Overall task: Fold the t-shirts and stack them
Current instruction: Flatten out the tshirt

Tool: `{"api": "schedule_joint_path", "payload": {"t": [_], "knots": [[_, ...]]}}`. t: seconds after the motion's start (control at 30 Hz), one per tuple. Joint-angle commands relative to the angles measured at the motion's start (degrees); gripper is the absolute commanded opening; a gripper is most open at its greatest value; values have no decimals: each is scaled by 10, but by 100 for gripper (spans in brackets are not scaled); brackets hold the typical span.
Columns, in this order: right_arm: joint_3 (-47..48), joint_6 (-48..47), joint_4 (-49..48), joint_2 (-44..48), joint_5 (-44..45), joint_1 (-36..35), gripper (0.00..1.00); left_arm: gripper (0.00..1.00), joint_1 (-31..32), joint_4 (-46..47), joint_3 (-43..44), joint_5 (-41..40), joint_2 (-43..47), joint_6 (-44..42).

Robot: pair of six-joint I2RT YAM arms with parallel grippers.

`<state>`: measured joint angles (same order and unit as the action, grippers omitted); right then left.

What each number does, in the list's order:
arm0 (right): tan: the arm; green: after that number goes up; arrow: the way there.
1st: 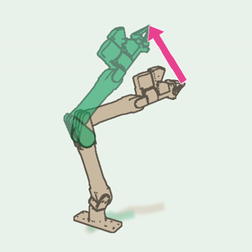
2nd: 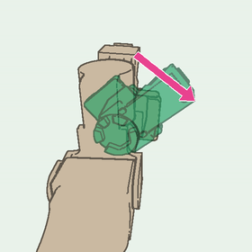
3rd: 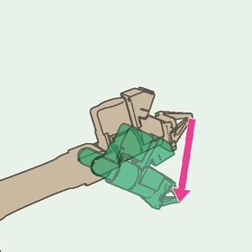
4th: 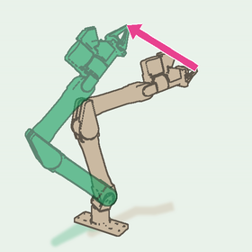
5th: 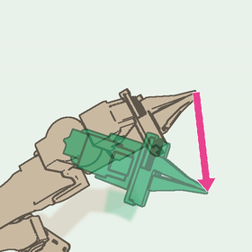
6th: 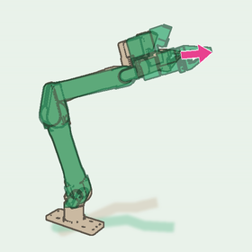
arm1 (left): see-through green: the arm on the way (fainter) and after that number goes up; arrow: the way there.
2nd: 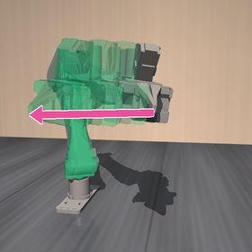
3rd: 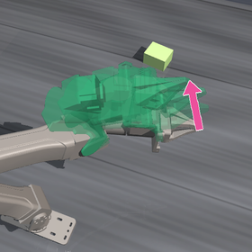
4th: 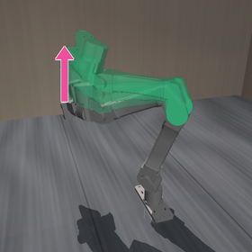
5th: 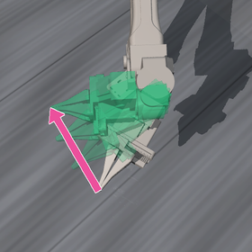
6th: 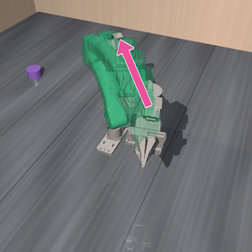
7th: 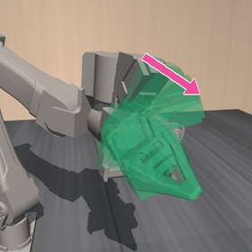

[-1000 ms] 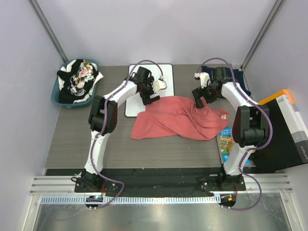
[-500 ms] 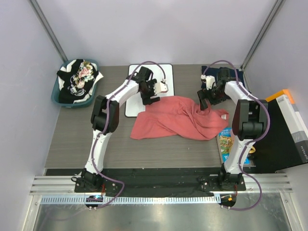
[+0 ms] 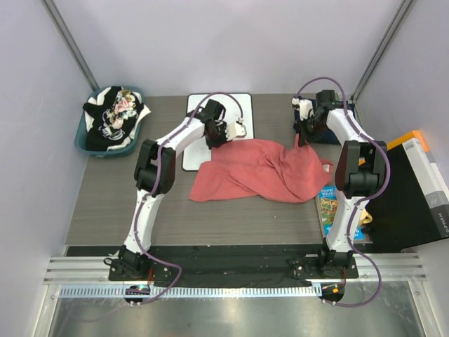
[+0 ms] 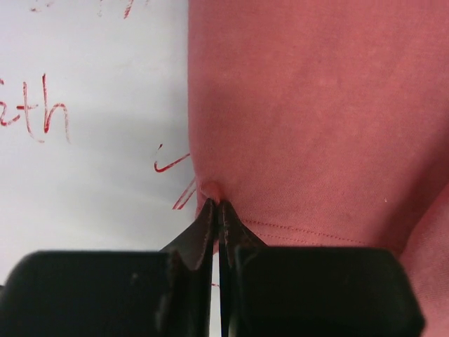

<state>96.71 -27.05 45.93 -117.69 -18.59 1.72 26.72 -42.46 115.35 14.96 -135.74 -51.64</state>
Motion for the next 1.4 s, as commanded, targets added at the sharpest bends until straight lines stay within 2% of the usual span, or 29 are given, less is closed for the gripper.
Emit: {"api": "schedule_joint_path", "payload": {"t": [0.0, 0.07, 0.2, 0.23, 0.33, 0.47, 0.57, 0.63, 0.67, 0.73, 0.83, 1.0, 1.23, 1.33, 1.37], "knots": [[48, -56, -1, 32, 0, -7, 1, 0, 1, 56, -6, -106, 47, 58], [59, -64, -27, 55, -2, -8, 1, 0, 0, 87, -31, -144, 91, 69], [80, -67, -80, 90, -8, -12, 1, 0, 0, 179, -58, -269, 142, 42], [88, -66, -100, 94, -7, -13, 1, 0, -1, 192, -55, -325, 149, 33], [94, -56, -147, 116, -6, -14, 1, 0, -11, 256, -55, -397, 175, 1], [80, -45, -204, 144, -8, -17, 1, 0, -18, 354, -51, -455, 205, -23], [39, -44, -267, 170, -10, -17, 1, 0, -19, 422, -57, -476, 226, -41], [-10, -45, -348, 196, 0, -36, 1, 0, -19, 471, -70, -485, 238, -73], [-28, -47, -381, 206, 14, -41, 1, 0, -19, 527, -77, -486, 243, -93], [-73, -45, -490, 224, 36, -46, 1, 0, -22, 577, -87, -483, 248, -144], [-91, -59, -598, 222, 93, -60, 1, 0, -28, 613, -45, -480, 234, -177], [-92, -97, -752, 207, 244, -86, 1, 0, -40, 696, 28, -467, 219, -216], [-37, -174, -866, 163, 342, -106, 2, 0, -45, 755, 104, -427, 194, -289], [-30, -186, -863, 165, 328, -106, 2, 0, -45, 757, 96, -421, 206, -299], [-34, -186, -856, 170, 324, -105, 2, 0, -45, 756, 70, -419, 213, -298]]}}
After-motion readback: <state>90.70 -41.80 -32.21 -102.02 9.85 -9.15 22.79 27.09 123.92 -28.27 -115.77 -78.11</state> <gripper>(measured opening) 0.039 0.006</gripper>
